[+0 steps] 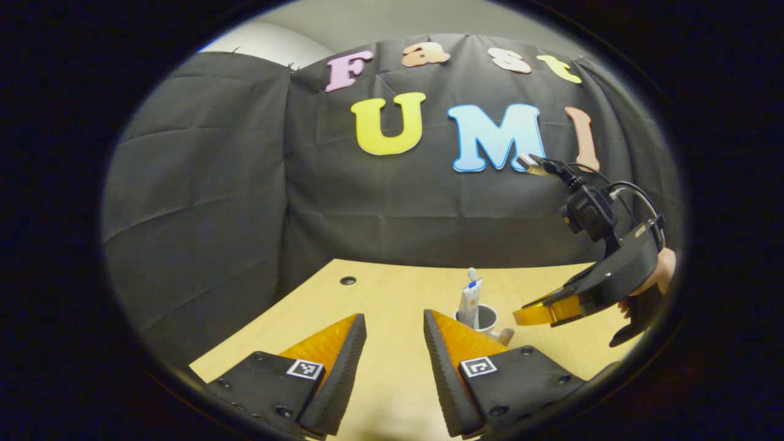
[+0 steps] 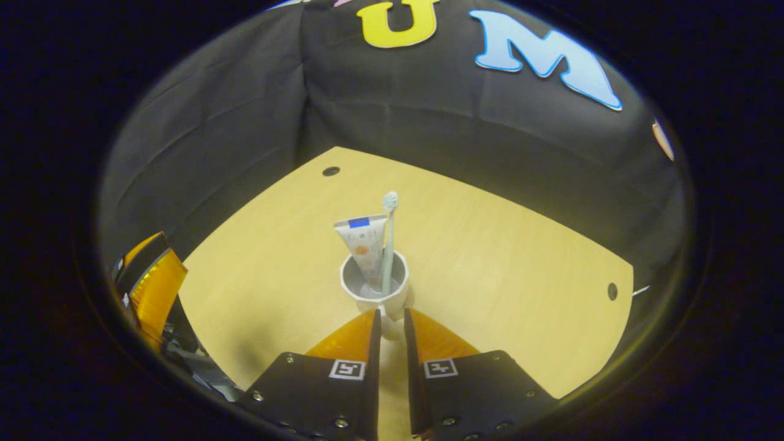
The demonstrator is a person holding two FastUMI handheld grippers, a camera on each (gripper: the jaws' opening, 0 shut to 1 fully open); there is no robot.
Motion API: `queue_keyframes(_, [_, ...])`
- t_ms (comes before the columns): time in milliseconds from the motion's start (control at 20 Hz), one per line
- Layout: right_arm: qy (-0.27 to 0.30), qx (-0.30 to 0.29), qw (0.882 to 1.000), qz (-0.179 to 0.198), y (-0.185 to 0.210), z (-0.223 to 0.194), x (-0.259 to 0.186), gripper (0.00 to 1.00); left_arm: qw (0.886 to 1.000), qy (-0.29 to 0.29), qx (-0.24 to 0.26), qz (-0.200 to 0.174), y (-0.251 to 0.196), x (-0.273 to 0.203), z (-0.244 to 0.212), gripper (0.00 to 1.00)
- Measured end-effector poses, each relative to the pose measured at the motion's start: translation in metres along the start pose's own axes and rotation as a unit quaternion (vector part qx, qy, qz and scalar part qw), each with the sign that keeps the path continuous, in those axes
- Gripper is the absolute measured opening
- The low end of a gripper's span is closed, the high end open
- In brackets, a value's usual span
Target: Put the toothbrush and toothpaste on the desktop into the cup, then pick up the cup and place it on the coaster on the desktop.
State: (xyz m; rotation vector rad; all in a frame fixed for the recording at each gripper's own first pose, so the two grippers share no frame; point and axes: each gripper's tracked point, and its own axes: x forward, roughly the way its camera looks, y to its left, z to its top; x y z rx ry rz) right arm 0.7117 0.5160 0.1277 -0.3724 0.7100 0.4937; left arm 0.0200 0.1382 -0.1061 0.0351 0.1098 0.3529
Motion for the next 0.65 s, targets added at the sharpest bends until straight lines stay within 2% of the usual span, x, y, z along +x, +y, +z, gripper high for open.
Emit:
queue_keyframes(250, [-0.059, 0.039, 0.997, -0.044, -0.026, 0.013, -0.05, 0.2, 0.999, -0.023, -0.003, -0.037, -0.032, -0.003, 0.041, 0.67])
queue_keyframes(300, [-0.073, 0.046, 0.995, -0.053, -0.032, 0.015, -0.06, 0.17, 0.999, -0.029, 0.0, -0.045, -0.039, -0.004, 0.05, 0.67])
queue_keyframes(650, [-0.166, 0.081, 0.975, -0.119, -0.057, 0.028, -0.131, 0.21, 0.992, -0.062, 0.024, -0.103, -0.083, -0.015, 0.093, 0.66])
